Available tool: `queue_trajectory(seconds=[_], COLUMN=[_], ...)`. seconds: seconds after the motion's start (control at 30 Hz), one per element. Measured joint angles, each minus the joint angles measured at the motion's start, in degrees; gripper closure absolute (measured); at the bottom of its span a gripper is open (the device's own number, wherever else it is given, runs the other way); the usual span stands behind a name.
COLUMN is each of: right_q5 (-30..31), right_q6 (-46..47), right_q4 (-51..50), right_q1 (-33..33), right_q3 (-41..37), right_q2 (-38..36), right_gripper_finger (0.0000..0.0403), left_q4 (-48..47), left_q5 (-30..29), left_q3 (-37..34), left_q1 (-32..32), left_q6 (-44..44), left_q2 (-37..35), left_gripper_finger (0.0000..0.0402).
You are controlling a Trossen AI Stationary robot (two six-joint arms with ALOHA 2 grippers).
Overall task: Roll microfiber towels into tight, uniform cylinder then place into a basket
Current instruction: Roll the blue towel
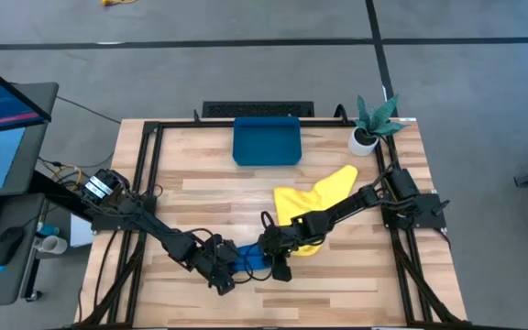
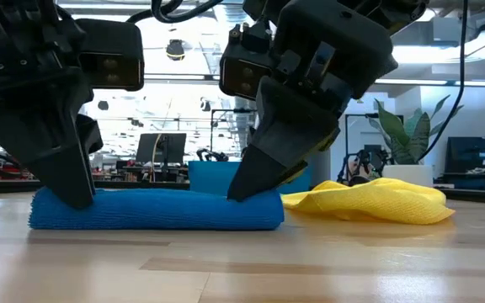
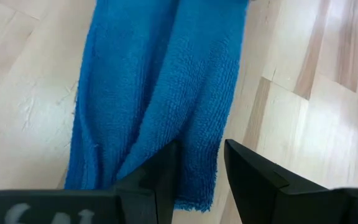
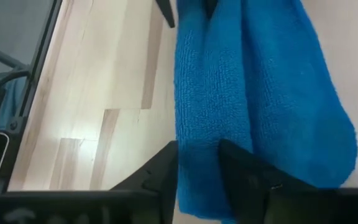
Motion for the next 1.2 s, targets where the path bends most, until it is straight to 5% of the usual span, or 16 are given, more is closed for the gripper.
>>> queue_trajectory(seconds=[0.4, 0.7, 0.97, 1.2], right_q5=[-2.0, -2.0, 7.2, 9.2], right_q6=[-9.1, -19.6, -29.8, -34.6], right_q4=[-11.9, -9.9, -7.3, -7.6], right_q1=[-1.0, 3.5, 5.3, 4.2], right_q3=[-0.2, 0.0, 0.0, 0.0], right_q2=[-8.7, -9.7, -9.6, -9.6], right_gripper_finger=[0.0227, 0.0232, 0.0232, 0.0227], left_q4=[0.5, 1.1, 1.2, 1.2], left_q5=[-1.3, -1.6, -4.7, -5.2], left_q3=[-0.2, -0.3, -0.3, -0.3], left_q1=[0.0, 0.5, 2.2, 3.7], left_q6=[-2.3, -3.8, -6.0, -3.0], left_q2=[0.1, 0.2, 0.2, 0.2], left_gripper_finger=[0.0276, 0.0276, 0.0276, 0.0276])
